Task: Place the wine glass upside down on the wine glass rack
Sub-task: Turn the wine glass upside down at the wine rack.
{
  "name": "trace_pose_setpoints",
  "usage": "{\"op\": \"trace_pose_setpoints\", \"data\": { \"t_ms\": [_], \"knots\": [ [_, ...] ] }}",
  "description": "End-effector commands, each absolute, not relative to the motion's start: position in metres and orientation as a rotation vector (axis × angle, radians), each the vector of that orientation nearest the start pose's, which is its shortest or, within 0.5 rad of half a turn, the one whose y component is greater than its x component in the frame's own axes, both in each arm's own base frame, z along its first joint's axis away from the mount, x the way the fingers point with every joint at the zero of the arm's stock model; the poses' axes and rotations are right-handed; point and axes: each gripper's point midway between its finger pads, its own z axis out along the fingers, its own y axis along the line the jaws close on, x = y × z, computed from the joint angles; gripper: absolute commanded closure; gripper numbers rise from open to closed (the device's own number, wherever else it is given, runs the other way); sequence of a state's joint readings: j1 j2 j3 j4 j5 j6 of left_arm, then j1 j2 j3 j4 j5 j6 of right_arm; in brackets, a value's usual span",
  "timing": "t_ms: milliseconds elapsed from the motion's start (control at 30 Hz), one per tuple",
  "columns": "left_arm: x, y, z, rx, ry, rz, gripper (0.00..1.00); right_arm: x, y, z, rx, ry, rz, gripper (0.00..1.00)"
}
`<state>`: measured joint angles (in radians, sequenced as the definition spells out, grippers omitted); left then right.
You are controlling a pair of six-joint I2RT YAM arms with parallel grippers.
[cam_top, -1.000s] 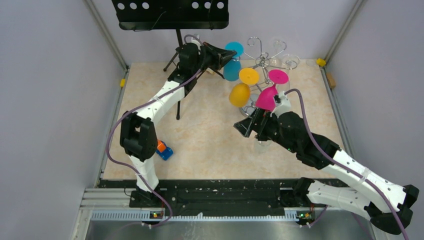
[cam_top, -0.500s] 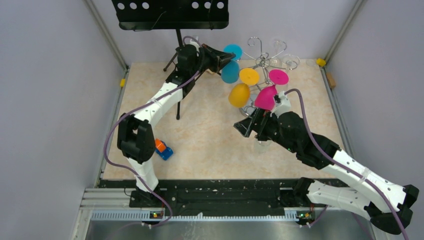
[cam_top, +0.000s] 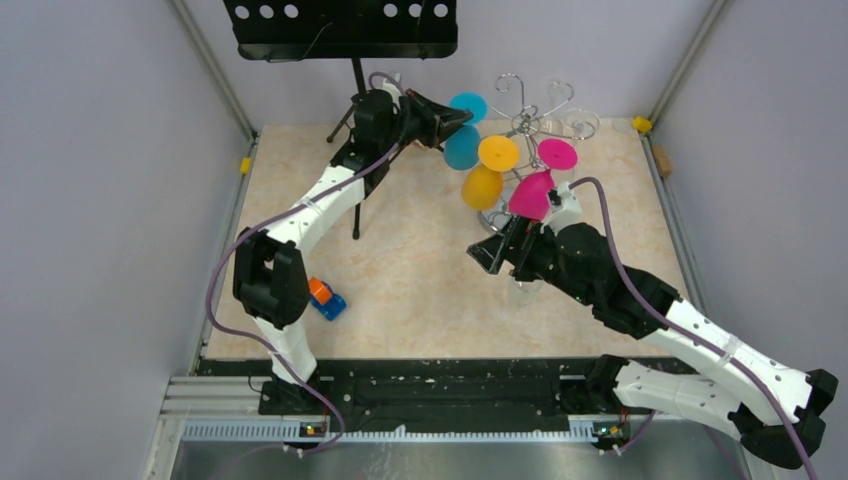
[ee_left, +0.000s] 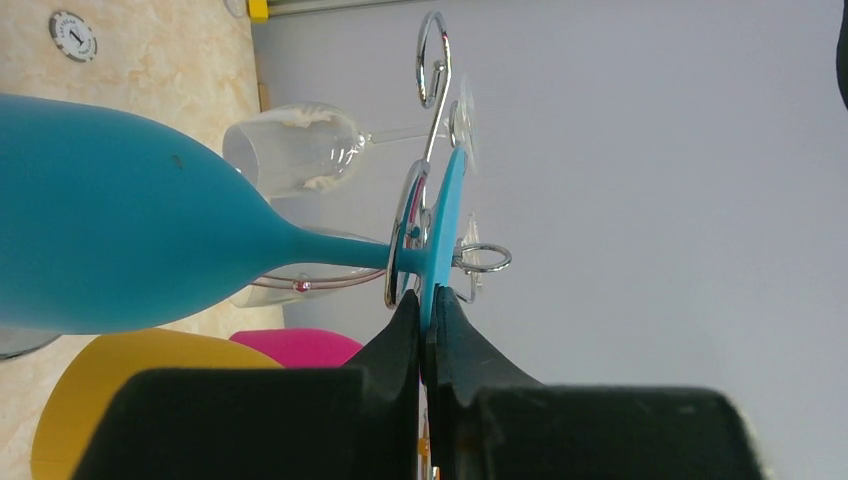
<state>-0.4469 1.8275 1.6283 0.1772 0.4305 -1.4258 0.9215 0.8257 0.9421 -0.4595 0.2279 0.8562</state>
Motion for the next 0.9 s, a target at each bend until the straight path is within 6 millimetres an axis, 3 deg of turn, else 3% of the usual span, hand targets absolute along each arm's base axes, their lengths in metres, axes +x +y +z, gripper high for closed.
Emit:
{"op": "trace_pose_setpoints", "data": {
  "t_ms": [0, 133, 567, 600, 800, 867],
  "knots": [
    [0.429, -0.335, 0.408, -0.405, 1.759, -1.745, 1.00, 0.196, 0.238, 0.296, 0.101, 1.985, 0.978, 0.03],
    [0.425, -0.335, 0.410, -0.376, 1.758, -1.734, 0.96, 0.196, 0.238, 0.296, 0.101, 1.986, 0.977, 0.03],
    [0.415, -0.330, 0.410, -0.344, 1.791, -1.690, 0.45, 0.196, 0.237, 0.295, 0.105, 1.990, 0.973, 0.03],
    [0.413, -0.328, 0.410, -0.342, 1.791, -1.681, 0.33, 0.196, 0.237, 0.295, 0.103, 1.991, 0.971, 0.03],
    [0.398, -0.311, 0.413, -0.310, 1.798, -1.576, 0.22, 0.195, 0.238, 0.296, 0.102, 1.997, 0.973, 0.03],
    [0.391, -0.301, 0.412, -0.302, 1.806, -1.504, 0.14, 0.195, 0.240, 0.299, 0.095, 2.002, 0.976, 0.03]
  ]
}}
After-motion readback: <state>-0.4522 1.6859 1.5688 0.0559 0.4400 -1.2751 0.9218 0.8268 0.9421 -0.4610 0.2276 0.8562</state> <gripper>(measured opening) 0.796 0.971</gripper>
